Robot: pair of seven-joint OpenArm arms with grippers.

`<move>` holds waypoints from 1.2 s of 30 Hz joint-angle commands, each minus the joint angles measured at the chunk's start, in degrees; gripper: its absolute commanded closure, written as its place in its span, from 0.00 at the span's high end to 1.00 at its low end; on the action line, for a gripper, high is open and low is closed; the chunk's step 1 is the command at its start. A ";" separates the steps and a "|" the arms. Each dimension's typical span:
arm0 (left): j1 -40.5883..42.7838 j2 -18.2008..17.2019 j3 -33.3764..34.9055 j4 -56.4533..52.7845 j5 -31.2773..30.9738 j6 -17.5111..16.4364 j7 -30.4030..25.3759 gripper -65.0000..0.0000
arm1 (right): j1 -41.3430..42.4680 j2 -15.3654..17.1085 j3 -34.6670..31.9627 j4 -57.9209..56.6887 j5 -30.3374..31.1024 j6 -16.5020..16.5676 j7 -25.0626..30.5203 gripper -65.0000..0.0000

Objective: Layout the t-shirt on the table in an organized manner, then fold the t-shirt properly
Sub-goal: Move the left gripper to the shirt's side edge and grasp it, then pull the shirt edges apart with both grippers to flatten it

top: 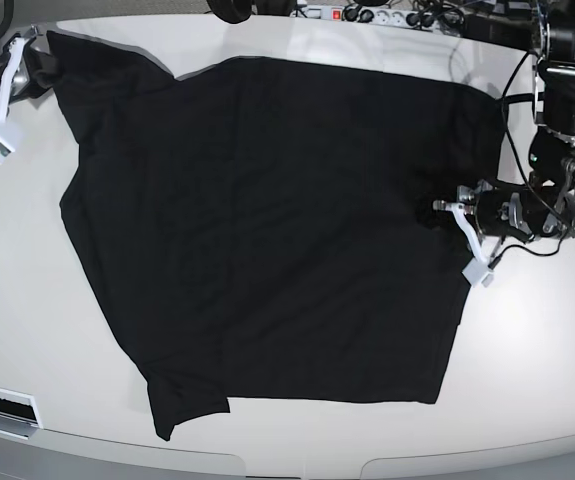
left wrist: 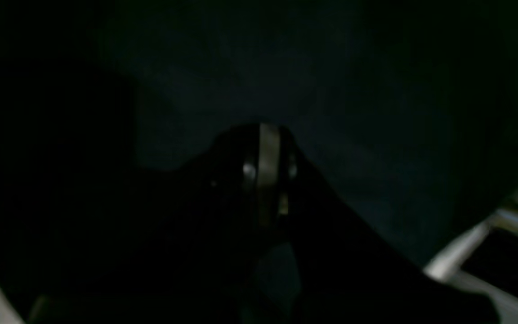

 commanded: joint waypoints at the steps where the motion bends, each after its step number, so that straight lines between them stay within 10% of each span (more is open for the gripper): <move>1: -0.76 -2.43 -0.42 0.44 4.35 2.82 -0.26 0.00 | 1.16 1.11 0.74 0.81 1.81 0.00 -0.50 0.28; 18: 2.21 -17.11 -0.42 0.44 4.50 6.01 -1.03 0.00 | 11.54 0.26 0.72 0.79 7.72 -1.64 -3.34 0.44; 21: 2.23 -16.96 -0.42 0.44 4.48 6.01 -0.90 0.00 | 11.58 -1.88 0.72 0.70 6.03 1.07 3.52 0.44; 25: 2.21 -16.94 -0.42 0.44 4.37 6.01 -0.72 0.00 | 13.77 -8.66 0.57 -0.46 -7.54 -6.23 13.05 0.45; 36: 2.23 -16.92 -0.42 0.44 3.32 6.01 0.55 0.00 | 27.93 -19.41 0.59 -24.33 -12.96 -7.89 14.64 0.45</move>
